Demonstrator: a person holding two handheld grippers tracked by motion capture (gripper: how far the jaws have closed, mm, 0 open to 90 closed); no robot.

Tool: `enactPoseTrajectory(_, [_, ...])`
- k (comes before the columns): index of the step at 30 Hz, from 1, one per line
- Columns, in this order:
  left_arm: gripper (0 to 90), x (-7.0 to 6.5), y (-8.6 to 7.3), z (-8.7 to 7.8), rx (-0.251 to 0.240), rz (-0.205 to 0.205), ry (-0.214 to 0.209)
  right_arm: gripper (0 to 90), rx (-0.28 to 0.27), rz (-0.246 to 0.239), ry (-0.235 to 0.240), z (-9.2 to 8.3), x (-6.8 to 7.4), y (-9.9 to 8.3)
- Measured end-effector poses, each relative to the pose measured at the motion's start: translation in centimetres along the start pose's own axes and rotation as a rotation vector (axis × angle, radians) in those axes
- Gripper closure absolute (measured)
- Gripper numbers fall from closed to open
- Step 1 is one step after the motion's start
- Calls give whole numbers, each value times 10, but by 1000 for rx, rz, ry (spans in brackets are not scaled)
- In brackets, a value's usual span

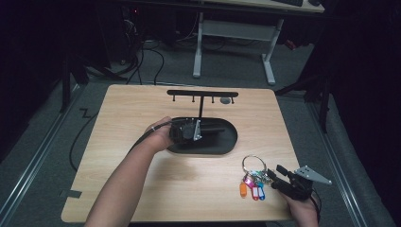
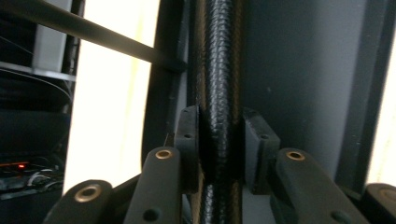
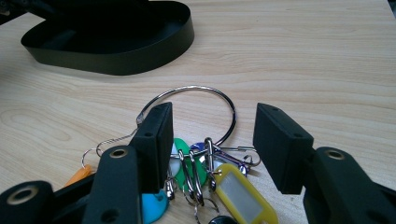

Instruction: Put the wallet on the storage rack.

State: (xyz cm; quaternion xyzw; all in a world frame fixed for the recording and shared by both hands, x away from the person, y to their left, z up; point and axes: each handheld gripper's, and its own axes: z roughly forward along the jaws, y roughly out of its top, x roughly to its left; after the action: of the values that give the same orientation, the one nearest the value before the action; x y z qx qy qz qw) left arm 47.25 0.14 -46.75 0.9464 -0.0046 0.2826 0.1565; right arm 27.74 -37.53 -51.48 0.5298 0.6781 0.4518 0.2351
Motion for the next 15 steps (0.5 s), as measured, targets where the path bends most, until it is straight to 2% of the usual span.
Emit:
enactPoseTrajectory(6, [643,-6,-2,3,23,-29,-41,483,-1,-1,-1,0,0,0])
enactPoseTrajectory(10, [627,-9,-2,4,25,-23,-40,483,-3,-7,0,0,1,1])
enactPoseTrajectory(12, [609,-11,-3,5,24,-30,-59,483,-4,-9,0,0,1,1])
enactPoseTrajectory(15, [577,-14,-3,6,30,-33,-65,483,-5,-9,-1,0,1,1])
